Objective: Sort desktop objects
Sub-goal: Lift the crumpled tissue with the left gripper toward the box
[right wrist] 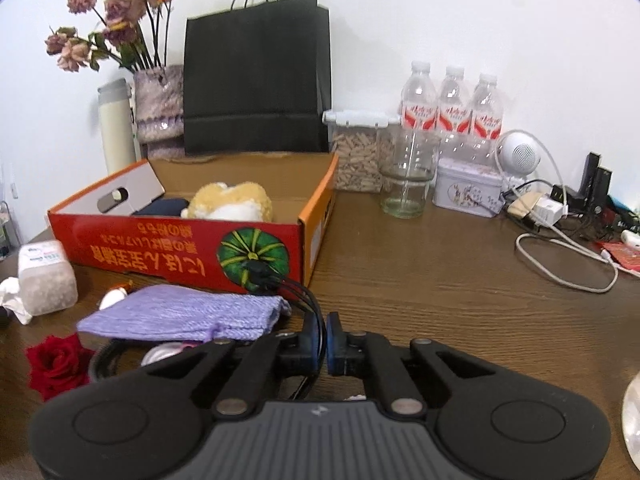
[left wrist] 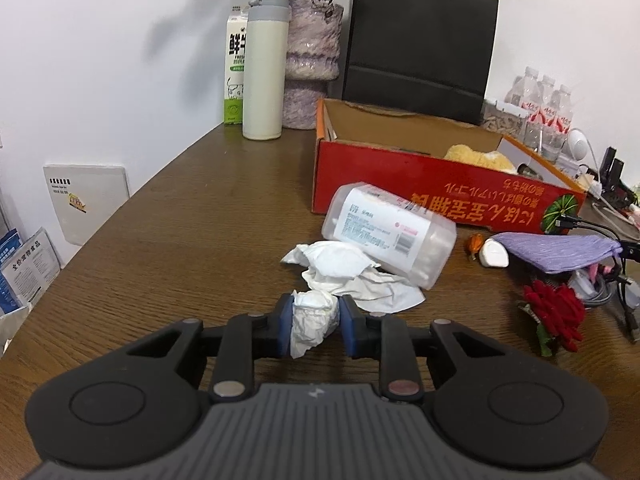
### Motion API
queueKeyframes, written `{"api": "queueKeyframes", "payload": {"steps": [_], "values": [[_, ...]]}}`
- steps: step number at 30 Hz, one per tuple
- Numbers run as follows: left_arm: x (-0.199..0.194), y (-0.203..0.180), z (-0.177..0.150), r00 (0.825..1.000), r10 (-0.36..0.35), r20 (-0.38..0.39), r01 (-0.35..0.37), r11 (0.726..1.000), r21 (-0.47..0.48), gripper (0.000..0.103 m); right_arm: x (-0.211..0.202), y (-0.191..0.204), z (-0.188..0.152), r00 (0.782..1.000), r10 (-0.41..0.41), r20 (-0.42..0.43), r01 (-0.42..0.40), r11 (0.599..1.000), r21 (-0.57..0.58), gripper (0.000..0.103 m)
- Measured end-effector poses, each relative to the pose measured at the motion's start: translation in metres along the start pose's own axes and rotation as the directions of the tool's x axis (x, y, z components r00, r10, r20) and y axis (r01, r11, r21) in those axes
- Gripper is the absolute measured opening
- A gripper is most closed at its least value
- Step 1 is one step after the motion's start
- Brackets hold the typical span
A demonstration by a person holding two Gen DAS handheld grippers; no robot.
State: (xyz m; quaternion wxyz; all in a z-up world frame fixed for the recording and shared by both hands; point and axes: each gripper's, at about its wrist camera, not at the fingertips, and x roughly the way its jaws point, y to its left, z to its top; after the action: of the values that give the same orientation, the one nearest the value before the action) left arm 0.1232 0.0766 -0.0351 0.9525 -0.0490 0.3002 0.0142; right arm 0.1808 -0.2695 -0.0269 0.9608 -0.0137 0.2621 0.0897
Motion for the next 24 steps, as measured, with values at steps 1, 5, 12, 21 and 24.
{"api": "queueKeyframes", "payload": {"steps": [1,5,12,21,24], "values": [[-0.003,0.000,0.000,1.000,-0.004,0.007,0.004,1.000,-0.002,0.025,-0.005,0.001,0.000,1.000,-0.002,0.011,0.002,1.000,0.005,0.003],[-0.014,-0.002,0.002,0.999,-0.017,0.031,0.017,1.000,-0.007,0.025,-0.023,0.005,0.000,0.999,-0.005,0.052,0.004,1.000,0.011,0.003],[-0.040,-0.007,0.007,0.996,-0.028,0.088,0.029,1.000,-0.001,0.025,-0.050,0.014,0.008,0.993,0.006,0.117,-0.006,1.000,0.007,0.003],[-0.068,-0.016,0.025,0.982,-0.058,0.178,0.054,0.998,0.026,0.025,-0.077,0.030,0.029,0.979,0.030,0.203,-0.028,0.999,-0.016,0.002],[-0.075,-0.023,0.035,0.975,-0.077,0.210,0.070,0.997,0.041,0.025,-0.084,0.035,0.039,0.973,0.038,0.227,-0.032,0.999,-0.030,0.002]]}}
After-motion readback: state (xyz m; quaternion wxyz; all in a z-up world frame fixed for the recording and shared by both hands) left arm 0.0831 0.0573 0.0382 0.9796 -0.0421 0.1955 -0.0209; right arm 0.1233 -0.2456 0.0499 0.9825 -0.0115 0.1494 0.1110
